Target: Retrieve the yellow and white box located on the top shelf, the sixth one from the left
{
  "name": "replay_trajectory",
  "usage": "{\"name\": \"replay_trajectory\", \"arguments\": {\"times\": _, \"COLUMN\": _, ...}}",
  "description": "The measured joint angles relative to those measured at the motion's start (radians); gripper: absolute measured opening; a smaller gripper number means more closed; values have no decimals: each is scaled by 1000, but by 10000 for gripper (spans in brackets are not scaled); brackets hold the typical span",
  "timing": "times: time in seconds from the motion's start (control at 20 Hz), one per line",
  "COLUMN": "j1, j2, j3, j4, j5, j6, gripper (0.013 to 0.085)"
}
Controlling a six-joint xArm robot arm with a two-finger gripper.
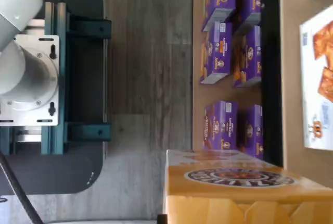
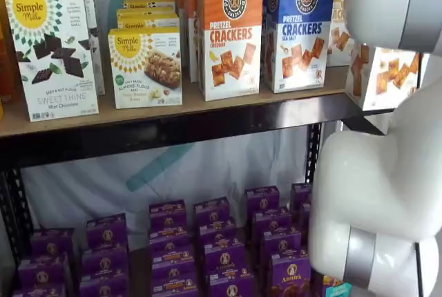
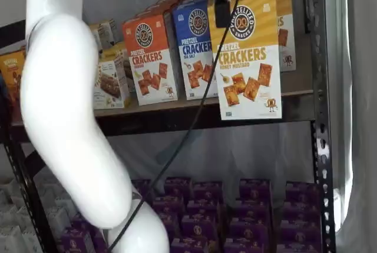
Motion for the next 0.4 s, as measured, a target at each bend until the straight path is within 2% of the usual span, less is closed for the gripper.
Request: {"name": "replay_trajectory", "arguments": {"times": 0.4, "j1": 12, "j2": -98, "j3": 109, "j4": -5, "j5": 25, "j6": 10, "gripper": 570}}
